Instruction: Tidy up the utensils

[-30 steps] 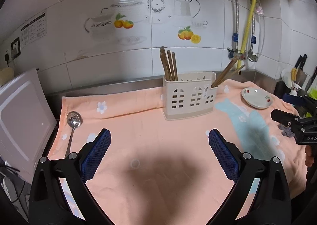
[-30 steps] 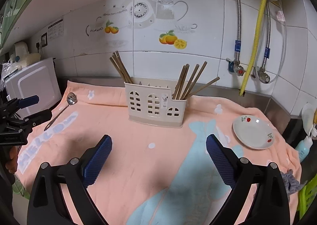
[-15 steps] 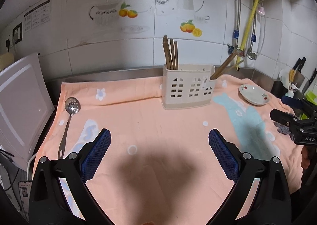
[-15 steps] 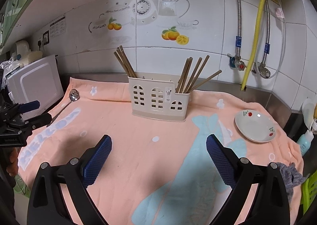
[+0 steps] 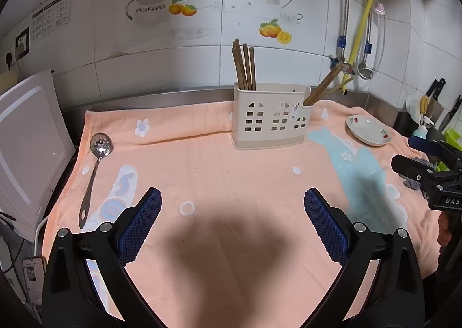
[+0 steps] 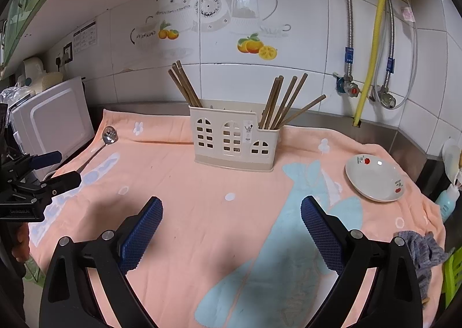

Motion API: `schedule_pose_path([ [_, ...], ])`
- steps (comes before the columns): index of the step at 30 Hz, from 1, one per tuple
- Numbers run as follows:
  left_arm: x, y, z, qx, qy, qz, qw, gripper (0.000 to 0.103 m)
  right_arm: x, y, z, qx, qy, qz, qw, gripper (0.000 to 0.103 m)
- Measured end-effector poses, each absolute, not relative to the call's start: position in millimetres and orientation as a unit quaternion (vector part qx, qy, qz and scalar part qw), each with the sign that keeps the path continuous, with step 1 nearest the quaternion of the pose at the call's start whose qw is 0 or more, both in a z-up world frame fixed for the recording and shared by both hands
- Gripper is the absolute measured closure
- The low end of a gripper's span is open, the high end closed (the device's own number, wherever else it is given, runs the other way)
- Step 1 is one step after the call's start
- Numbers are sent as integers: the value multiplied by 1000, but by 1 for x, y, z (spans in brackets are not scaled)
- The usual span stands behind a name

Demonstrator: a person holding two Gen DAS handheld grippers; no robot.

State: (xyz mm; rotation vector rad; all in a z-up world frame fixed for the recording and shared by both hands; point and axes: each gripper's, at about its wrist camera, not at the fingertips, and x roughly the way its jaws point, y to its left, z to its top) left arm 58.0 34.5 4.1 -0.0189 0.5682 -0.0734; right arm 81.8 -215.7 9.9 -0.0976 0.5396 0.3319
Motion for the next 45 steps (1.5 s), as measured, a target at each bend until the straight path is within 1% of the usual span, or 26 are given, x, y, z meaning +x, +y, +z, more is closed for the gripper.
schedule_pose_path([
  [45,65,25,-3,-3,290,-44,956,5,83,-209,-1,-51,278,168,945,9],
])
